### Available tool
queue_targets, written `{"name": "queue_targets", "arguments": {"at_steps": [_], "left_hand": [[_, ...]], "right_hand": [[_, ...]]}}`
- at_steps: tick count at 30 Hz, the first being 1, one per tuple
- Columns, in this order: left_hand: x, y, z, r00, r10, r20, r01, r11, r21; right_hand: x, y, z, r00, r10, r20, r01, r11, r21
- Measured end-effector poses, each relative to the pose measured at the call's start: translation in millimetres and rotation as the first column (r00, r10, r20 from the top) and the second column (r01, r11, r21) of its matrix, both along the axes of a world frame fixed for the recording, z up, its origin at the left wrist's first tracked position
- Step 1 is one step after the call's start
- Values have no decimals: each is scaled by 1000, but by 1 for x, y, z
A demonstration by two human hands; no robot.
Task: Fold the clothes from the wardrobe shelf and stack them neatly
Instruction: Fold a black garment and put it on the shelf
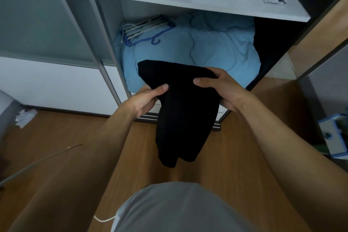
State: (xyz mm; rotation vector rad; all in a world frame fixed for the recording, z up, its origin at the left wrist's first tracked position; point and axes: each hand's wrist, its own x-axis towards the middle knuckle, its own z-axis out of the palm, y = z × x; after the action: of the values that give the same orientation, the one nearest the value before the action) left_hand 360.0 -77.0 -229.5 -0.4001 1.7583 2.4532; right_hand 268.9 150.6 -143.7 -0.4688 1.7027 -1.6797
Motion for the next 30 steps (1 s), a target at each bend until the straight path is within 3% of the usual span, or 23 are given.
{"name": "queue_targets", "arguments": {"at_steps": [5,9,11,13,14,17,22,24,27,30], "left_hand": [[-10,-1,-2,996,-88,15,88,996,-9],[-20,1,9,997,-17,69,21,998,-57],[-22,5,13,991,42,128,-46,998,31],[-21,8,16,977,102,189,-127,983,130],[-21,9,18,971,120,208,-156,973,168],[-21,9,21,957,135,255,-193,957,217],[-12,-10,18,941,162,296,-222,958,183],[2,-20,10,964,90,249,-138,974,182],[27,-29,-14,978,-45,205,31,997,71],[39,-28,-28,986,17,166,-15,1000,-15]], "right_hand": [[2,1,15,996,-37,86,37,999,-8],[-12,12,18,930,-248,272,207,963,171],[-17,23,9,869,-297,395,297,953,62],[-11,32,-4,843,-183,506,280,952,-121],[-7,34,-12,863,-114,491,201,971,-127],[7,27,-39,969,23,247,-58,989,135],[14,3,-47,970,-196,143,188,980,69],[15,-4,-48,955,-252,154,244,967,71],[21,-15,-52,937,-305,169,294,952,86],[27,-22,-58,931,-322,173,303,944,127]]}}
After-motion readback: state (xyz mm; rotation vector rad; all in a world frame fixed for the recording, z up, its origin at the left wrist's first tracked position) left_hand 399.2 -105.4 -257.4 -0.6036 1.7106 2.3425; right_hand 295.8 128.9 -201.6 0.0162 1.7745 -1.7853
